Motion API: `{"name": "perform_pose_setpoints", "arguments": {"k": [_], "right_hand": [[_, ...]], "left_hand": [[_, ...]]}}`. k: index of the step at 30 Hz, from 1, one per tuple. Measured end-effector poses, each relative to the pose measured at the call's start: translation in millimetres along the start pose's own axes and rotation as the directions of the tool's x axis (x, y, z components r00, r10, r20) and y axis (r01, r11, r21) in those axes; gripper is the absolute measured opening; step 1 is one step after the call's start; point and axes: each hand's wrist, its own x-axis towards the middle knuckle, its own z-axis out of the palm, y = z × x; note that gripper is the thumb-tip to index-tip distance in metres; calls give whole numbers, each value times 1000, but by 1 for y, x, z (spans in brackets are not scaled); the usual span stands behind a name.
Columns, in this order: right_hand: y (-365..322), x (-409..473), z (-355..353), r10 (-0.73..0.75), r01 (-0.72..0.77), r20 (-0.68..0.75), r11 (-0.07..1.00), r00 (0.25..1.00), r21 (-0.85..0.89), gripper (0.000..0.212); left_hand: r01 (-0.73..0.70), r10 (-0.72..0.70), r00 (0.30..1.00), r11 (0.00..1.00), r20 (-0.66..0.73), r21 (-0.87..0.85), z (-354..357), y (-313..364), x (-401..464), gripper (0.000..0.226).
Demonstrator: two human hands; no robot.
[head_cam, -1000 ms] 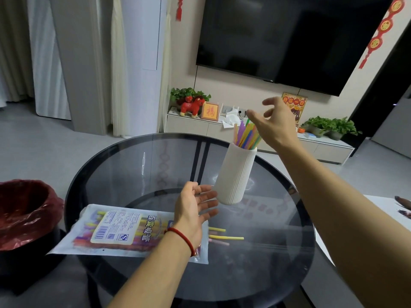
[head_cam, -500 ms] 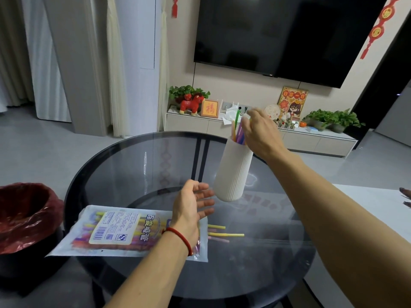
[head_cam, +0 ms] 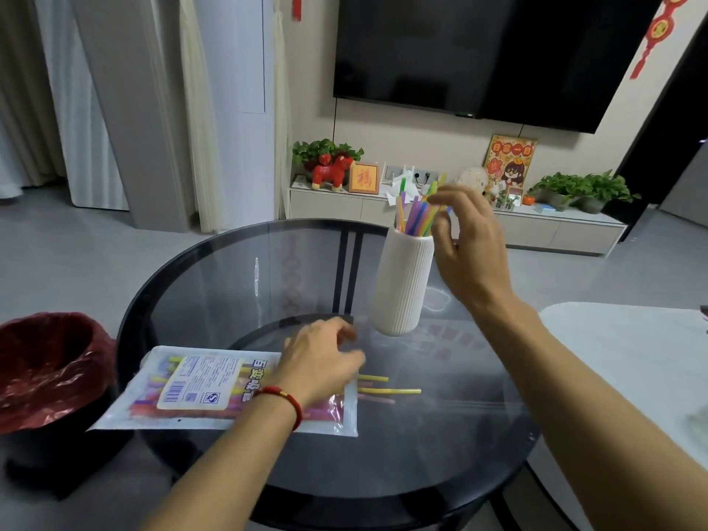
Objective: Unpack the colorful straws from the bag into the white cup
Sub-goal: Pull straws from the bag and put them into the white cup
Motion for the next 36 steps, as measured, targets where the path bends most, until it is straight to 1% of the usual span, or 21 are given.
{"name": "perform_pose_setpoints", "arguments": {"k": [1, 2, 3, 4, 5, 7, 9, 10, 11, 12, 14, 16, 17, 19, 21, 23, 25, 27, 29, 33, 36], "right_hand": [[0, -17, 1, -5, 5, 4, 1000, 1000, 6, 34], [1, -35, 3, 13, -14, 39, 1000, 999, 12, 35], [1, -53, 6, 54, -55, 105, 998, 993, 7, 33], [3, -71, 11, 107, -107, 188, 994, 976, -11, 30], [5, -87, 16, 162, -157, 283, 987, 945, -40, 25], [11, -114, 26, 256, -230, 480, 966, 839, -114, 24], [17, -133, 32, 312, -244, 646, 950, 697, -195, 32], [20, -139, 33, 330, -241, 696, 944, 638, -226, 36], [22, -143, 33, 339, -234, 725, 941, 599, -246, 38], [24, -146, 32, 336, -231, 737, 941, 586, -245, 38], [25, -151, 32, 302, -265, 726, 949, 617, -170, 38], [19, -154, 31, 300, -397, 694, 918, 655, -23, 44], [15, -156, 30, 321, -485, 686, 873, 653, 52, 47], [7, -159, 31, 355, -644, 710, 744, 608, 179, 44], [-1, -163, 36, 376, -787, 770, 564, 515, 250, 36], [-9, -167, 41, 381, -877, 814, 378, 439, 296, 31], [-13, -170, 45, 378, -906, 828, 259, 414, 335, 28], [-12, -170, 47, 354, -903, 832, 218, 427, 371, 23], [-7, -166, 47, 341, -900, 833, 198, 435, 389, 16], [13, -159, 41, 390, -917, 834, 79, 389, 391, 13], [25, -154, 33, 409, -917, 830, 46, 378, 395, 8]], "left_hand": [[-72, 53, 993, 980, 105, 188, 0, -7, -2, 66], [-144, 75, 974, 934, 214, 327, -1, -14, -4, 87], [-207, 77, 948, 887, 310, 413, -1, -22, -7, 101], [-244, 54, 921, 852, 385, 463, 0, -29, -9, 112], [-258, 25, 903, 829, 429, 496, 1, -36, -10, 120], [-269, -12, 887, 798, 462, 538, 0, -46, -14, 130], [-286, 11, 894, 783, 448, 552, 0, -47, -14, 132], [-302, 42, 903, 770, 429, 561, -1, -46, -14, 131], [-318, 75, 912, 752, 403, 578, -1, -44, -14, 128], [-328, 106, 921, 733, 376, 596, -1, -42, -14, 124], [-345, 181, 933, 701, 311, 625, -1, -38, -15, 113], [-362, 267, 932, 678, 244, 639, 0, -33, -15, 99], [-370, 300, 928, 665, 221, 649, 0, -30, -15, 96], [-384, 354, 914, 607, 196, 696, 1, -25, -16, 99], [-387, 388, 902, 532, 189, 753, 3, -19, -17, 108], [-384, 413, 892, 469, 187, 796, 5, -13, -19, 112], [-382, 460, 870, 406, 175, 830, 6, -7, -21, 112], [-378, 500, 849, 352, 169, 856, 5, -6, -22, 112], [-365, 481, 861, 358, 165, 859, 1, -10, -23, 113], [-310, 322, 933, 482, 163, 820, -9, -28, -19, 119], [-289, 235, 954, 558, 186, 778, -13, -39, -14, 126]]}}
